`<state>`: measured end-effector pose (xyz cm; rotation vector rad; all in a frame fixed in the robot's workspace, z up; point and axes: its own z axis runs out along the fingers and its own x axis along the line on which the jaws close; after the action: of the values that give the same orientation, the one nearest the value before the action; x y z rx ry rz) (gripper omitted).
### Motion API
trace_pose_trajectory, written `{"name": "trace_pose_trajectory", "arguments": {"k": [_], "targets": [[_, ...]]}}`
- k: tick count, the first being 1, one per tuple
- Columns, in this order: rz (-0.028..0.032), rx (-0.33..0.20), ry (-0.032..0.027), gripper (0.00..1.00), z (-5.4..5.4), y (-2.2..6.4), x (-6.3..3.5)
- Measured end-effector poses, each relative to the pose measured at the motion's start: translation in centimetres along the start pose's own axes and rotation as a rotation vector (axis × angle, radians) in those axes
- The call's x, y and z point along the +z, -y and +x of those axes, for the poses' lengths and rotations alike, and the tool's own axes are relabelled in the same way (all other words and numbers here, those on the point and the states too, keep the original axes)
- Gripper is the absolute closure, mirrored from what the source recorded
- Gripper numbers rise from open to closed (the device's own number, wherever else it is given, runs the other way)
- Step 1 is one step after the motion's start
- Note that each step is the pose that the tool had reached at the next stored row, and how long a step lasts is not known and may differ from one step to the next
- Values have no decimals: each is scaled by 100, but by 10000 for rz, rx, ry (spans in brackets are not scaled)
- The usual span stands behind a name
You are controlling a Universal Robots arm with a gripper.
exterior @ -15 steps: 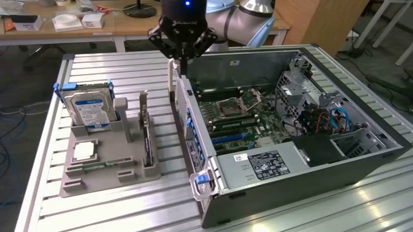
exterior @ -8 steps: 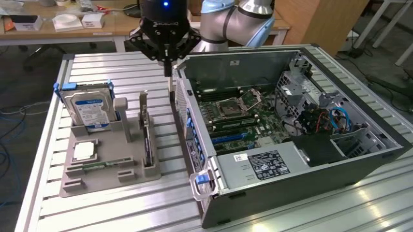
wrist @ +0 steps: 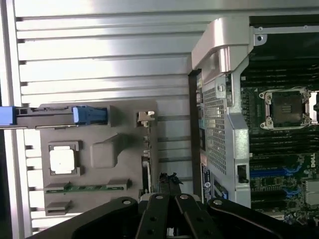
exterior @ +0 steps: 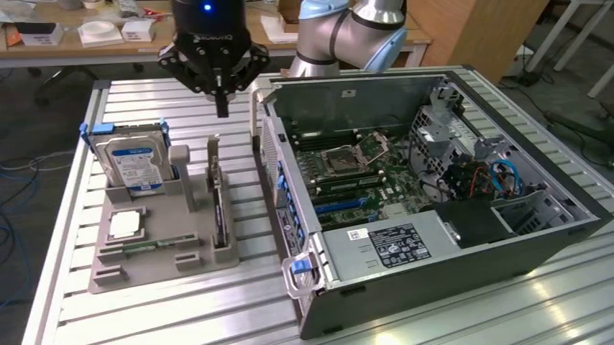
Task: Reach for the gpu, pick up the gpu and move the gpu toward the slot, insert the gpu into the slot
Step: 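Reach for the gpu, then pick up the gpu and move the gpu toward the slot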
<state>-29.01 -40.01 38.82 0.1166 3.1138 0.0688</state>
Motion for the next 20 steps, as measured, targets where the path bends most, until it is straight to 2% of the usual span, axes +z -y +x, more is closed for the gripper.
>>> {"name": "trace_pose_trajectory", "arguments": {"k": [8, 20], "targets": [[1, 0, -17, 90, 340, 28, 7], [2, 1, -21, 90, 352, 28, 7]]}}
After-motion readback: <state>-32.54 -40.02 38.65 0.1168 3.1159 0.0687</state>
